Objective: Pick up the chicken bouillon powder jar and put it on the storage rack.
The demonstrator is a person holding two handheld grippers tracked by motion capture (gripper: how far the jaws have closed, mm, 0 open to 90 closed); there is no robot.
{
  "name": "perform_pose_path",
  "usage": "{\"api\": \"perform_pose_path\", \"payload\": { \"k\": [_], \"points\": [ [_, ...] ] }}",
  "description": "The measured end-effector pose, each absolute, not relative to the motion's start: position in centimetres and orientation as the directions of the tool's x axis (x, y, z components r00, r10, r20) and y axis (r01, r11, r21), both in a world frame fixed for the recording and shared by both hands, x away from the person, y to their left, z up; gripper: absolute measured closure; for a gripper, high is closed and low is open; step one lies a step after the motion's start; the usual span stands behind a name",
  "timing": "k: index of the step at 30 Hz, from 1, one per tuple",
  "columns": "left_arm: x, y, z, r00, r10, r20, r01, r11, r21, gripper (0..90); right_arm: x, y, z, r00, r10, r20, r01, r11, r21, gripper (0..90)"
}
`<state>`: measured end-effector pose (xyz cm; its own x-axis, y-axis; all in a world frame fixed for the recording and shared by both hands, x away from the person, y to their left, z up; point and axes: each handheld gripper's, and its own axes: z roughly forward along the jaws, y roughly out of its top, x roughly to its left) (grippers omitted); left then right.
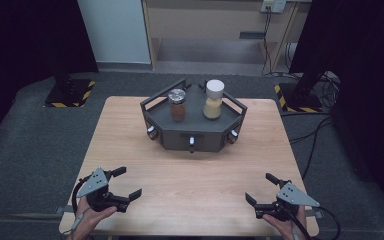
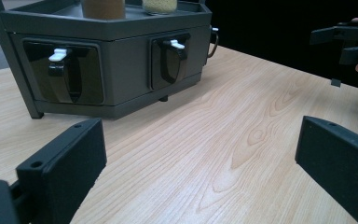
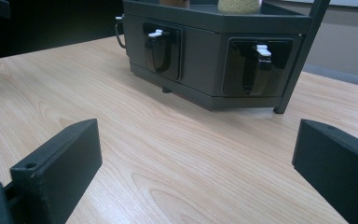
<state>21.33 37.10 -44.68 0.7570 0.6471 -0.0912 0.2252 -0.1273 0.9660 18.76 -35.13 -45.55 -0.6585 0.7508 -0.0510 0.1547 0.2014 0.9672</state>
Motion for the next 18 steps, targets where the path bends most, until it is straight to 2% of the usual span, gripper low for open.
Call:
{"api": "perform_pose_path", "payload": {
  "k": [18],
  "points": [
    [21.23,37.23,-44.67,0.759,0.645,-0.086,0.219,-0.128,0.967,0.7,18.92,-35.12,-45.59,-0.666,0.745,-0.034,0.157,0.184,0.97,2.1]
  ]
}}
